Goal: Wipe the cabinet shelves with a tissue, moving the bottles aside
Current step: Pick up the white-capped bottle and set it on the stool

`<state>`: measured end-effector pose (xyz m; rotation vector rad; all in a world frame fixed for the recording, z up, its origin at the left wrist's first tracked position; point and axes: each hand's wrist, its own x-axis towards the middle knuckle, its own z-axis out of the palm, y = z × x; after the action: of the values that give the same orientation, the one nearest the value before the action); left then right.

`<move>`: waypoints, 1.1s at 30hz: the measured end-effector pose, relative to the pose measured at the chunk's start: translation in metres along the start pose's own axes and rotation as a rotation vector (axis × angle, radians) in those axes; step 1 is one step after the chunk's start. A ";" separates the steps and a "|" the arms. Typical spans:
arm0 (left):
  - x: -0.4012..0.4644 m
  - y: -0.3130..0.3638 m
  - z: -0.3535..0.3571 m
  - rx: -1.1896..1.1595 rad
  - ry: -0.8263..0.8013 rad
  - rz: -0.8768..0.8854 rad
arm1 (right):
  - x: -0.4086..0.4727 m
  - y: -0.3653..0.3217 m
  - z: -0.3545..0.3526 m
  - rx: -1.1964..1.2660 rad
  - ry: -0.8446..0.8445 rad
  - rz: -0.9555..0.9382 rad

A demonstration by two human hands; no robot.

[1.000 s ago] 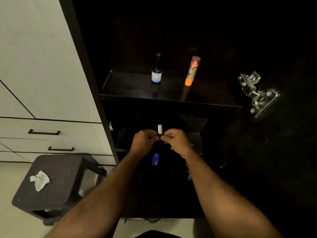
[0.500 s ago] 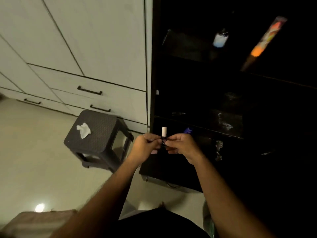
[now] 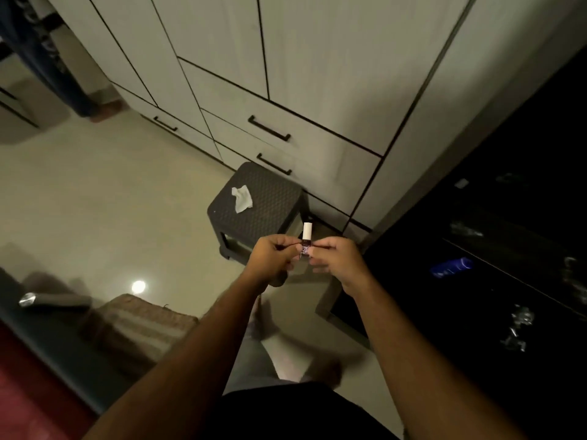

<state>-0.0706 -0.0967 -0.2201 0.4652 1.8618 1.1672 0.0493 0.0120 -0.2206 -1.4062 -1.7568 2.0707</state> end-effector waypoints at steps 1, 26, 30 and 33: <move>0.008 -0.003 -0.011 0.006 0.009 -0.004 | 0.008 -0.003 0.011 0.010 -0.004 0.012; 0.327 -0.140 -0.096 0.159 0.042 -0.162 | 0.336 0.054 0.143 -0.058 0.259 0.238; 0.364 -0.157 -0.090 0.193 0.026 -0.139 | 0.378 0.072 0.148 -0.099 0.296 0.202; 0.385 -0.169 -0.087 0.207 0.016 -0.132 | 0.402 0.081 0.149 -0.149 0.306 0.181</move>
<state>-0.3342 0.0369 -0.5311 0.4408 2.0055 0.8982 -0.2428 0.1091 -0.5293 -1.8722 -1.7401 1.7087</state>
